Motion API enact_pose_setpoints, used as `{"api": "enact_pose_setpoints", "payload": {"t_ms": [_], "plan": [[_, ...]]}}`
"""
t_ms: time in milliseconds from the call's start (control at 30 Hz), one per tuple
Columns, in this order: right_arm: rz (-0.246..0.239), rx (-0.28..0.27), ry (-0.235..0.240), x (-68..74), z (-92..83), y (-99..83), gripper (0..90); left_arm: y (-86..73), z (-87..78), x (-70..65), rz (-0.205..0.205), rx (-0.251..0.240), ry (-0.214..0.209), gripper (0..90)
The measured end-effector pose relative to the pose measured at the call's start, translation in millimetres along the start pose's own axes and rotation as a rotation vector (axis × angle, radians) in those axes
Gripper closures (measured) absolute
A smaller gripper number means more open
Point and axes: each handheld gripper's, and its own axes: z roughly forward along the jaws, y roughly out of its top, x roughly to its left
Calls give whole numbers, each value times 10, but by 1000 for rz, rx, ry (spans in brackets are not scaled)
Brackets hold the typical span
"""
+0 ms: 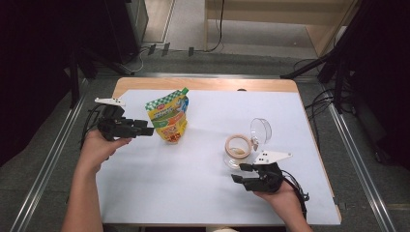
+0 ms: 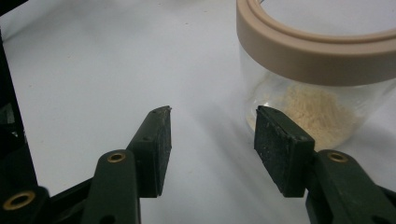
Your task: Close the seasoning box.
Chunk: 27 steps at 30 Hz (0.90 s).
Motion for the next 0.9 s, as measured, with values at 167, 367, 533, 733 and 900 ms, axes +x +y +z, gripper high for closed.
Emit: {"api": "enact_pose_setpoints", "payload": {"t_ms": [167, 367, 533, 733, 900], "plan": [[-8, 7, 7, 32, 51, 4, 475, 60, 117, -25, -9, -23, 11, 508], [-27, 23, 22, 110, 134, 2, 474, 142, 276, -78, -4, -49, 30, 611], [-40, 29, 35, 164, 195, -8, 474, 187, 396, -91, -22, -54, 43, 659], [-41, 21, 55, 227, 267, -17, 470, 194, 485, -79, -32, -89, 61, 771], [-34, 18, 67, 280, 322, -25, 466, 189, 502, -106, 2, -89, 101, 870]]}}
